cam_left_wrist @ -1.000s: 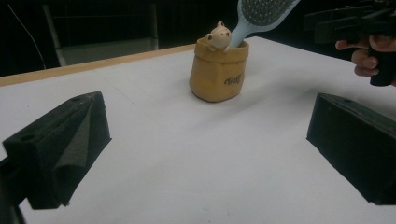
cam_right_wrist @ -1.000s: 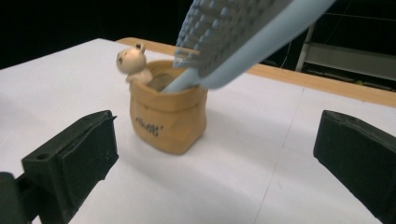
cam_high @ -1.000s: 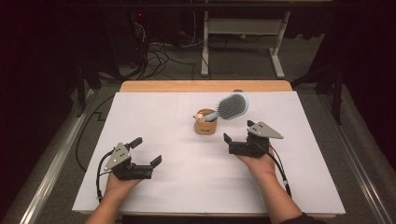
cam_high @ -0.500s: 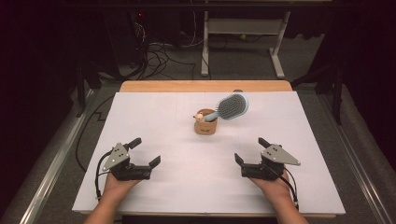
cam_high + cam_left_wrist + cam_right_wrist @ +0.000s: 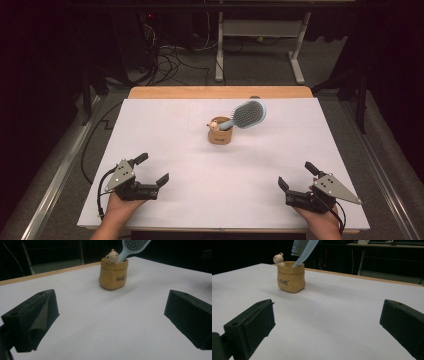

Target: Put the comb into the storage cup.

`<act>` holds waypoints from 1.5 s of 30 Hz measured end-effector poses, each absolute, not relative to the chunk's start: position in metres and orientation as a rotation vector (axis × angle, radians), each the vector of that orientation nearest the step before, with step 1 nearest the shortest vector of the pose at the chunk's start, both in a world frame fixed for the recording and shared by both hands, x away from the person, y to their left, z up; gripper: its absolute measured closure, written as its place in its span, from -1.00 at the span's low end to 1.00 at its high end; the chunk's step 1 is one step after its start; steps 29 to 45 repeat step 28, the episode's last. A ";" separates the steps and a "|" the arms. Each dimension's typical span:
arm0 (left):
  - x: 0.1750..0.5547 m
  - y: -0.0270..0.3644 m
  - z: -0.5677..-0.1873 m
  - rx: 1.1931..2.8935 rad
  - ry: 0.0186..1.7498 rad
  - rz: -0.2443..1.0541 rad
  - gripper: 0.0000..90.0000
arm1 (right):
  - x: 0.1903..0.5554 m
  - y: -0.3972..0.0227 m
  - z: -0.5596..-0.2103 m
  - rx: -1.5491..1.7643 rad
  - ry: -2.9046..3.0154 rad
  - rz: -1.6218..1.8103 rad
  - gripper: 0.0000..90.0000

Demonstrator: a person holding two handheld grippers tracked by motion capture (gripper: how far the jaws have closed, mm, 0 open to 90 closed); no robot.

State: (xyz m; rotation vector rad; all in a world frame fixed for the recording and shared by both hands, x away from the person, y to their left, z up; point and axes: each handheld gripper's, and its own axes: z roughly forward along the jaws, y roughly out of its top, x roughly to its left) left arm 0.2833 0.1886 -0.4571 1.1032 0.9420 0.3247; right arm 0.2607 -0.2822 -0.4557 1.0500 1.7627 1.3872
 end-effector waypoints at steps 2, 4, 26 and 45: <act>0.284 0.186 -0.457 1.102 0.937 0.321 -0.99 | 0.261 -0.283 -0.455 1.051 1.754 1.404 -0.99; 0.284 0.185 -0.458 1.108 0.936 0.320 -0.99 | 0.263 -0.281 -0.454 1.039 1.753 1.407 -0.99; 0.287 0.189 -0.456 1.100 0.950 0.335 -0.99 | 0.263 -0.284 -0.454 1.049 1.724 1.406 -0.99; 0.287 0.188 -0.456 1.106 0.955 0.324 -0.99 | 0.261 -0.284 -0.453 1.041 1.723 1.403 -0.99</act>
